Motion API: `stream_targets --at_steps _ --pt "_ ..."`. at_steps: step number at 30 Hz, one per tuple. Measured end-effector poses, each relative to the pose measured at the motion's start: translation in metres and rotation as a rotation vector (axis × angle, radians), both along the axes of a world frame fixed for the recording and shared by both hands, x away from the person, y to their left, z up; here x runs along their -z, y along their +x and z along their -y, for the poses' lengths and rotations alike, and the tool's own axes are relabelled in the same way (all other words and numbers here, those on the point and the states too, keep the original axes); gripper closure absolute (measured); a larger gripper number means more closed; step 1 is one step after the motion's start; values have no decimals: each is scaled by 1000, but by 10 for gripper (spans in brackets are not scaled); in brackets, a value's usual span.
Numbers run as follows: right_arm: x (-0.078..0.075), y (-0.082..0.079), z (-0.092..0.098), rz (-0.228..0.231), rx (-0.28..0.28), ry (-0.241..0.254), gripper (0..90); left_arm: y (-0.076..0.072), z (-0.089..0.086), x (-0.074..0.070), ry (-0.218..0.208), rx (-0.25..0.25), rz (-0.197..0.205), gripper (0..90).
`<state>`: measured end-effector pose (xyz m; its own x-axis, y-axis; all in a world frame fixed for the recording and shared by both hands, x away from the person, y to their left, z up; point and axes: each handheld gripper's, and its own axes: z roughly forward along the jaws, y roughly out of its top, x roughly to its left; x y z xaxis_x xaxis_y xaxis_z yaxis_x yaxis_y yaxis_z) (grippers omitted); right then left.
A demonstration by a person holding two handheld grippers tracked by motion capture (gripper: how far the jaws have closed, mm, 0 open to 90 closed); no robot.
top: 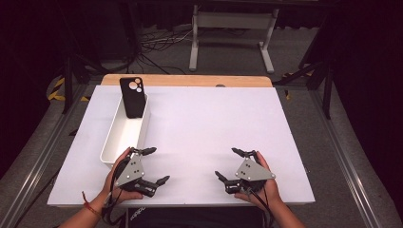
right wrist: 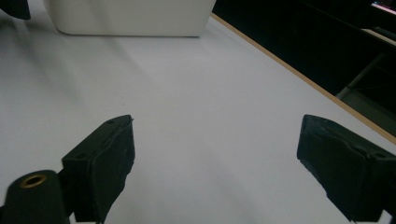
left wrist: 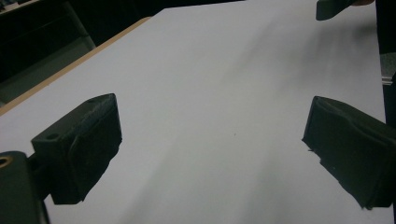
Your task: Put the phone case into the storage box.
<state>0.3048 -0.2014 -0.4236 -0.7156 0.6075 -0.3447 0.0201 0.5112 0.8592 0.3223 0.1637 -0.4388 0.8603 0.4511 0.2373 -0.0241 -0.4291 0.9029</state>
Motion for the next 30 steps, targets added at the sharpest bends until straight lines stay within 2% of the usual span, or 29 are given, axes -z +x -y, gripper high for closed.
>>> stream_targets --at_steps 8,30 --pt "1 0 0 -5 -13 -11 126 -1 3 1 7 12 -3 45" --pt "3 2 2 -6 -4 -14 130 -1 7 2 20 19 -11 49"
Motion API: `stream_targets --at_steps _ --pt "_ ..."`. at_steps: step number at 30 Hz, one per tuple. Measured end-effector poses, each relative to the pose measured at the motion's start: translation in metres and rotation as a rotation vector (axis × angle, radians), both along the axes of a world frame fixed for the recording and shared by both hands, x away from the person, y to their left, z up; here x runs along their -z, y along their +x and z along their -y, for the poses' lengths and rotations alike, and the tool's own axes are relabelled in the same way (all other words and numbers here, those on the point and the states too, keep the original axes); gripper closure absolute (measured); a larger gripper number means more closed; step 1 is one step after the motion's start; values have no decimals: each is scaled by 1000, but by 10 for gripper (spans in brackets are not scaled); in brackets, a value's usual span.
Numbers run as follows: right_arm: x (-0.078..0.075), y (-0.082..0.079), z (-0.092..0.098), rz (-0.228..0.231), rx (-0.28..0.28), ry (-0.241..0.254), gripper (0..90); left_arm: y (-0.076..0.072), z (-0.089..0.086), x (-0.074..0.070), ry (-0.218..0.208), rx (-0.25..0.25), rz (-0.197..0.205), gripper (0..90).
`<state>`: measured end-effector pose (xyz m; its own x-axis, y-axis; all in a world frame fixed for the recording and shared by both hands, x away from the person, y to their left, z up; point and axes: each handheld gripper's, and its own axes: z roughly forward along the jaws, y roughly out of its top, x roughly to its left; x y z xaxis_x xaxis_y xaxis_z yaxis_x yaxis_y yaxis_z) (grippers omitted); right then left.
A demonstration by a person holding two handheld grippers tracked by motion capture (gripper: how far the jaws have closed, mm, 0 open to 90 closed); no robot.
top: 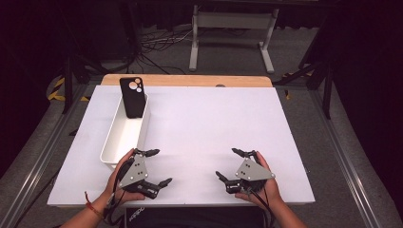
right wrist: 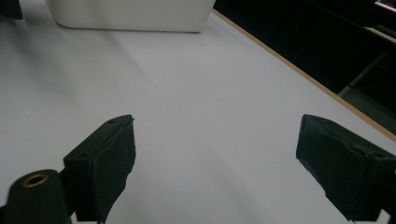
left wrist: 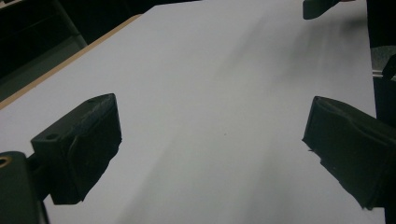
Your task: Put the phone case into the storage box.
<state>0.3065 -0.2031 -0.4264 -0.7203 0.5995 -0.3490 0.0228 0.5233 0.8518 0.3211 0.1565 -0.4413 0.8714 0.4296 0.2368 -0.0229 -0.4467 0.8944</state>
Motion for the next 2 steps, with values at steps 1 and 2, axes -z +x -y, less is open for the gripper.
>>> stream_targets --at_steps 1,2 --pt "0 0 0 2 0 1 131 0 0 0 -4 -3 -1 49" --pt "0 0 0 1 2 2 131 0 1 0 -2 -2 -3 50"
